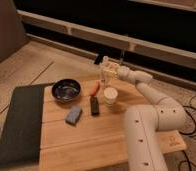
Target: Stand the bottle upright
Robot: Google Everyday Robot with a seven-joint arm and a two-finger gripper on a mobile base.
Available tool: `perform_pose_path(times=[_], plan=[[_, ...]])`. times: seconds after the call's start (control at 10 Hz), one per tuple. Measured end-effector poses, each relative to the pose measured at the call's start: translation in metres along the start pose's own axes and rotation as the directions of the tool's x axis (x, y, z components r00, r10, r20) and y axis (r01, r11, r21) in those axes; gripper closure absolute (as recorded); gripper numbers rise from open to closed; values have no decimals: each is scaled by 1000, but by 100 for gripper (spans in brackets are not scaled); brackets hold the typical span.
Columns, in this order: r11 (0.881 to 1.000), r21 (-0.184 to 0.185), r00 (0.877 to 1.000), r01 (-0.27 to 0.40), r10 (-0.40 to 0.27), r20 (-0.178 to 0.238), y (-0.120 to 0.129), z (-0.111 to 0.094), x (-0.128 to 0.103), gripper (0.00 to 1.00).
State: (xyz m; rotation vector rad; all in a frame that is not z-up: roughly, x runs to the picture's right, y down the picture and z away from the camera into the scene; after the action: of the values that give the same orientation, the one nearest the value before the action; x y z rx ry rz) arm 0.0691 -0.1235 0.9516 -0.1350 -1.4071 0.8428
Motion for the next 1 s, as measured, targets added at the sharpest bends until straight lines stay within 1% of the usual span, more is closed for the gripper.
perform_pose_path(times=[0.2, 0.4, 0.6, 0.7, 0.8, 0.9, 1.0], plan=[[1000, 3, 998, -4, 4, -58, -3, -2, 19, 100], [1000, 20, 998, -12, 13, -68, -9, -4, 21, 100], [999, 35, 997, -20, 22, -70, -15, -6, 21, 100], [999, 36, 997, -24, 27, -68, -15, -6, 21, 96], [999, 37, 997, -32, 34, -66, -15, -6, 21, 81], [999, 35, 997, -36, 38, -63, -15, -5, 21, 73], [999, 31, 997, -41, 42, -57, -14, -5, 21, 62]])
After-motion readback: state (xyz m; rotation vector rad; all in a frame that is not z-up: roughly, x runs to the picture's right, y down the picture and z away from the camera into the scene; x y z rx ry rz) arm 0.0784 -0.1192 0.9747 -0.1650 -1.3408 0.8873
